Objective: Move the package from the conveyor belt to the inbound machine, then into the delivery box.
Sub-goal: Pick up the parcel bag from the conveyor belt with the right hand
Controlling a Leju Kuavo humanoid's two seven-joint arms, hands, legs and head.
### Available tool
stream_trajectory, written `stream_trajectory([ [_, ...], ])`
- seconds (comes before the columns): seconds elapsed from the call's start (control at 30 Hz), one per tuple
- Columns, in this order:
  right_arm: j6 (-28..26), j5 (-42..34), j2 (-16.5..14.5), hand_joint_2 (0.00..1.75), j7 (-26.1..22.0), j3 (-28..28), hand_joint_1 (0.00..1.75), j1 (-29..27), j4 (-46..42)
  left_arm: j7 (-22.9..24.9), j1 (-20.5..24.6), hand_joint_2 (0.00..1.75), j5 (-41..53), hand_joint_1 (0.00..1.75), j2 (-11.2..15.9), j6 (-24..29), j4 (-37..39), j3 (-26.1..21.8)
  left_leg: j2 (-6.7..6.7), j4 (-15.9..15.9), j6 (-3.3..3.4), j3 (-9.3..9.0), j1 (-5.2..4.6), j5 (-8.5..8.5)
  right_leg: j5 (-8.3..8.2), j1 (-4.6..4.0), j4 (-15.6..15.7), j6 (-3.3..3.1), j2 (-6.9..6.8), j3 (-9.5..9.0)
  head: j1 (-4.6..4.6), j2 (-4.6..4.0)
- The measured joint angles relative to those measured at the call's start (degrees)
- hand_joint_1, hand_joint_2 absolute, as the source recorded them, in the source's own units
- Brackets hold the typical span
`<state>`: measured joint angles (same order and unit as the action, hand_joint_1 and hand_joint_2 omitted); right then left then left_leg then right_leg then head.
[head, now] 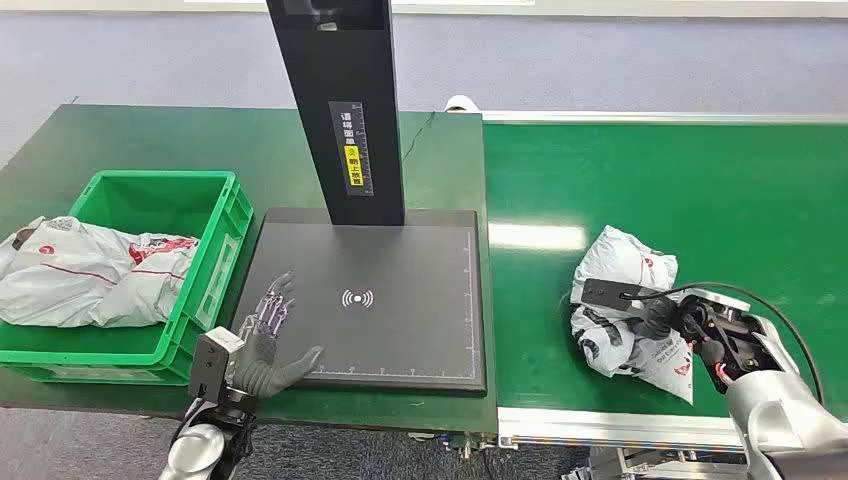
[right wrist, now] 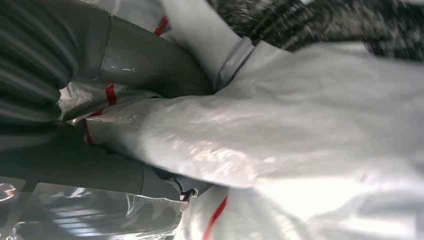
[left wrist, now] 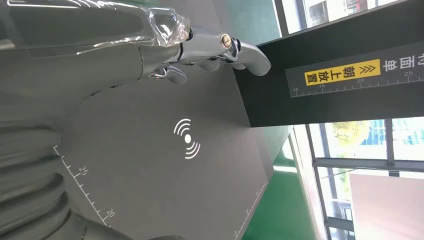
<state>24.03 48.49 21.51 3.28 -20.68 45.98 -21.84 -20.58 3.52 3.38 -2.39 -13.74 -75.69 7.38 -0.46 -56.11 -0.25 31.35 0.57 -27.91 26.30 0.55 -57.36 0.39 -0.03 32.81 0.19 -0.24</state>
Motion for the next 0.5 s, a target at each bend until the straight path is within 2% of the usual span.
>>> stream_trajectory([
  [0.27,-14.45,-4.84,-1.96,1.75,-1.78,2.15,1.75,-0.69,-1.79,-0.16,-3.6,1.75,0.13,0.0,-0.05,-0.42,-3.41,-0.79,-0.02,0.0,0.0,0.08,0.0,0.0,0.0,0.0,0.0,0.0,0.0,0.09,-0.01,0.0],
  [0.37,-21.38,-7.64,-3.04,1.75,-5.07,4.32,1.75,-2.38,-5.4,-0.48,-4.71,1.75,0.26,0.0,-0.22,-0.76,-4.55,-1.38,-0.02,0.01,0.0,0.11,0.0,0.0,0.01,0.0,0.0,0.0,0.01,0.13,-0.01,0.0],
  [0.5,-26.85,-10.63,-4.75,1.75,-11.89,6.26,1.75,-6.12,-12.48,-2.11,-5.35,1.75,-0.06,0.0,-0.36,-0.79,-5.05,-1.95,-0.04,0.02,0.0,0.12,0.01,0.0,0.01,-0.02,0.0,-0.01,0.0,0.15,-0.01,0.0],
])
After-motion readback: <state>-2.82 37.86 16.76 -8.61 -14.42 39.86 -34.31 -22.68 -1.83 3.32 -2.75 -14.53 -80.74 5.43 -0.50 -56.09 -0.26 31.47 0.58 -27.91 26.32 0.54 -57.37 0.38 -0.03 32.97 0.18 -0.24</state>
